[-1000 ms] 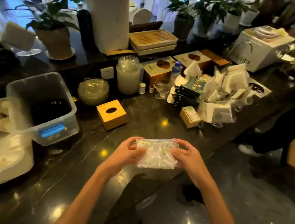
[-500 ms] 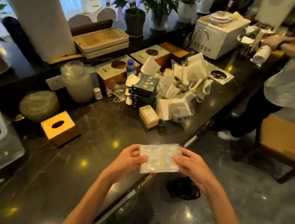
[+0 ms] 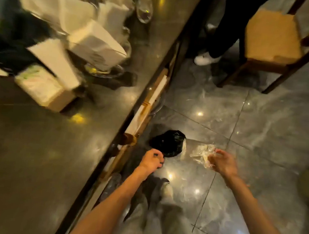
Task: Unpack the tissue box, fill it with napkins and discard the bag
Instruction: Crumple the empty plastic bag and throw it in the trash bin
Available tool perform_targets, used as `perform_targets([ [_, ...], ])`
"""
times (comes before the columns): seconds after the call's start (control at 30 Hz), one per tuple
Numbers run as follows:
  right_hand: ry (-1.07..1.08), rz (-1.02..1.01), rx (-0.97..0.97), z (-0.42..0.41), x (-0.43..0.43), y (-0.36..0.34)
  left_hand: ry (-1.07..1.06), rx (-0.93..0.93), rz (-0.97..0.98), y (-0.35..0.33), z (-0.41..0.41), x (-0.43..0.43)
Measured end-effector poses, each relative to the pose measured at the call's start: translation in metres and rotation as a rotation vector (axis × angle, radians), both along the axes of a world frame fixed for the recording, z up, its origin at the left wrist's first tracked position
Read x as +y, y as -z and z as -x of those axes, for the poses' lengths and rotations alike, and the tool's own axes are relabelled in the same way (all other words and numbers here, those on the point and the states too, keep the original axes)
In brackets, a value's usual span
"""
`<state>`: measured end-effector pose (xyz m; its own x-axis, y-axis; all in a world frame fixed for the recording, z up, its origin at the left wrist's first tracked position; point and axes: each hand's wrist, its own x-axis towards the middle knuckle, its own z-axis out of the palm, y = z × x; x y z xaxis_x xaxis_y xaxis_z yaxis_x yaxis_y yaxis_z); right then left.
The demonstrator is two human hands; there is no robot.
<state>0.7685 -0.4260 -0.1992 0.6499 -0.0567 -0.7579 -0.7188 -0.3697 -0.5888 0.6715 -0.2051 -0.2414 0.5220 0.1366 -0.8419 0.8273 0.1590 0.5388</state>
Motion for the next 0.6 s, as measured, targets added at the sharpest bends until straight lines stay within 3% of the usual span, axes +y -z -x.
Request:
perform_targets([
  [0.03, 0.012, -0.014, 0.0, -0.008, 0.001, 0.026, 0.021, 0.032, -0.067, 0.03, -0.011, -0.002],
  [0.1, -0.125, 0.171, -0.115, -0.028, 0.005, 0.1, 0.027, 0.074, -0.216, 0.108, -0.037, -0.008],
  [0.17, -0.159, 0.129, -0.143, -0.042, 0.015, 0.175, 0.085, 0.078, -0.319, 0.183, -0.059, -0.01],
  [0.33, -0.375, 0.178, -0.095, -0.063, 0.031, 0.332, 0.145, 0.109, -0.361, 0.341, -0.092, -0.025],
  [0.5, -0.641, 0.383, -0.309, -0.07, 0.033, 0.412, 0.079, 0.116, -0.421, 0.44, -0.097, -0.044],
  [0.6, -0.896, 0.463, -0.298, -0.065, 0.045, 0.435, 0.019, 0.122, -0.436, 0.473, -0.091, -0.052],
])
